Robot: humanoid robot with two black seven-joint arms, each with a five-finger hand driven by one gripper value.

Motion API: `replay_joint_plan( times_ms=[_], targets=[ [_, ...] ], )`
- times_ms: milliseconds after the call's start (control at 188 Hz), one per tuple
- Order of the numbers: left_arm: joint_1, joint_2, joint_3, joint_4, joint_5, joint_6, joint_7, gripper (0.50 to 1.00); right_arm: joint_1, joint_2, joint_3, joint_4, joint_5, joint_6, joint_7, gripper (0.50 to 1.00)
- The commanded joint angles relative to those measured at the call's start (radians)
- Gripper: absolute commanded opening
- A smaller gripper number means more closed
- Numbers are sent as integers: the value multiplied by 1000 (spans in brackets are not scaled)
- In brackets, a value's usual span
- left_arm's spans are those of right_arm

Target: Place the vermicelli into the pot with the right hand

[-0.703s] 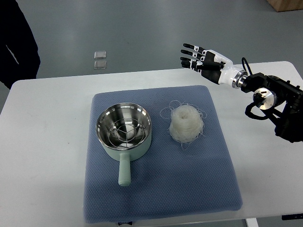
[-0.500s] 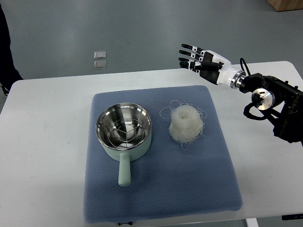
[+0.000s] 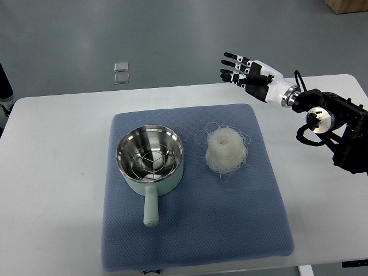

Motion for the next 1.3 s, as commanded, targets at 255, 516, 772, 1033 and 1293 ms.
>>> replay_joint_plan(
  times_ms=[255, 516, 772, 1033, 1293],
  targets=[
    [0, 0, 0, 0, 0, 0, 0, 1000, 20, -68, -2, 160, -541, 56, 8, 934],
    [0, 0, 0, 0, 0, 0, 0, 1000, 92, -216, -71, 351, -900, 188, 10, 934],
    [0, 0, 0, 0, 0, 0, 0, 1000, 219, -264, -236, 460, -1083, 196, 31, 934],
    [0, 0, 0, 0, 0, 0, 0, 1000, 255, -206, -305, 466, -1152, 131, 33, 934],
    [0, 0, 0, 0, 0, 0, 0, 1000, 255, -150, -414, 450, -1253, 56, 44, 934]
  ],
)
